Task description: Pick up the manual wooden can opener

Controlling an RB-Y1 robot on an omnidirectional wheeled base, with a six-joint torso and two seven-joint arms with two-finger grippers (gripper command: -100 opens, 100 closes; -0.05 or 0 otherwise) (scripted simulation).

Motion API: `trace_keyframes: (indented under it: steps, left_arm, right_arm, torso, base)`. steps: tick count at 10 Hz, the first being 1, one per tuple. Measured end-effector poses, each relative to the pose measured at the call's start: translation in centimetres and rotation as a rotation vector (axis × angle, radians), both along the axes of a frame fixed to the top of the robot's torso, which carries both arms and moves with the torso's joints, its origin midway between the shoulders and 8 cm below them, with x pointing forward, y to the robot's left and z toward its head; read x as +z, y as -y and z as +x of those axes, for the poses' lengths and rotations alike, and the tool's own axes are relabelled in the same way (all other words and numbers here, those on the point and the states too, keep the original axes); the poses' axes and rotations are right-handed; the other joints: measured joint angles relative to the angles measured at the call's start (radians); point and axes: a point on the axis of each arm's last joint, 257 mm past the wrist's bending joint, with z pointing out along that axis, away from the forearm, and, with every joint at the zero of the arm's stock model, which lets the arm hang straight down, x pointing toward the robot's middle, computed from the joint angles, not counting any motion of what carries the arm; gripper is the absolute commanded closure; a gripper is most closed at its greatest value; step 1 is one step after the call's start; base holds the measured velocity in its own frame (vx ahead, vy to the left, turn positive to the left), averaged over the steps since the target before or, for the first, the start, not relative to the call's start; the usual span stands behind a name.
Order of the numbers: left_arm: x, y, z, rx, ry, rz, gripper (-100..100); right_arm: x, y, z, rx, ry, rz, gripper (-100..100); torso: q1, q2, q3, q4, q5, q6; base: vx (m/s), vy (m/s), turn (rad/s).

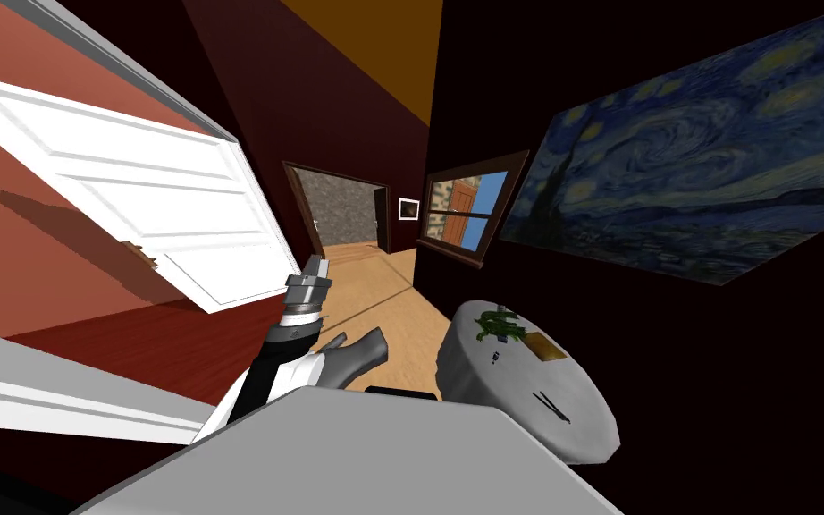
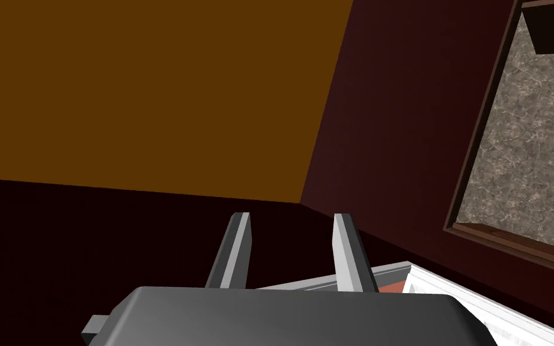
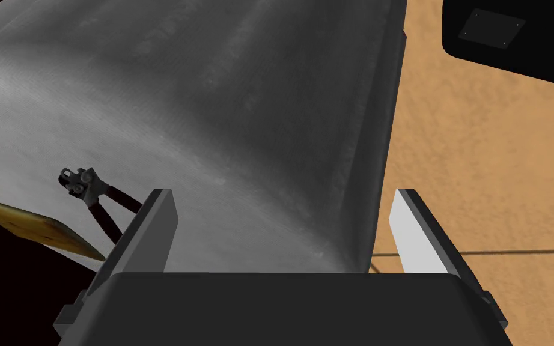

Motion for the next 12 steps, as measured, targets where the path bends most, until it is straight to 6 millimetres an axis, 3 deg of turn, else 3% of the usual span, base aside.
trace_keyframes:
  steps: [3, 5, 10, 11, 12]
  left_arm:
    - [0.0, 0.0, 0.0, 0.0, 0.0, 0.0, 0]
    - [0.0, 0.0, 0.0, 0.0, 0.0, 0.0, 0]
    - [0.0, 0.0, 0.0, 0.0, 0.0, 0.0, 0]
    - [0.0, 0.0, 0.0, 0.0, 0.0, 0.0, 0]
    - [0.0, 0.0, 0.0, 0.0, 0.0, 0.0, 0]
  right_arm:
    - [-0.3, 2.7, -2.7, 0.023, -0.071, -0.063, -100]
    - [-0.3, 5.7, -6.1, 0.045, -0.141, -0.115, -100]
    - [0.1, 9.1, -12.2, 0.079, -0.267, -0.184, -100]
    - [0.0, 9.5, -13.3, 0.082, -0.287, -0.187, -100]
    - [0.0, 9.5, -13.4, 0.082, -0.289, -0.186, 0]
  torso:
    - [0.002, 0.0, 0.0, 0.0, 0.0, 0.0]
    - [-0.002, 0.0, 0.0, 0.0, 0.0, 0.0]
    - [-0.001, -0.001, -0.001, 0.0, 0.0, 0.0]
    - [-0.001, -0.001, -0.001, 0.0, 0.0, 0.001]
    - [0.001, -0.001, -0.001, 0.0, 0.0, 0.002]
  base:
    - [0.009, -0.049, 0.373]
    - [0.006, -0.111, 0.482]
    - [0.005, -0.09, 0.374]
    - [-0.002, -0.047, 0.064]
    - [0.0, -0.009, -0.009]
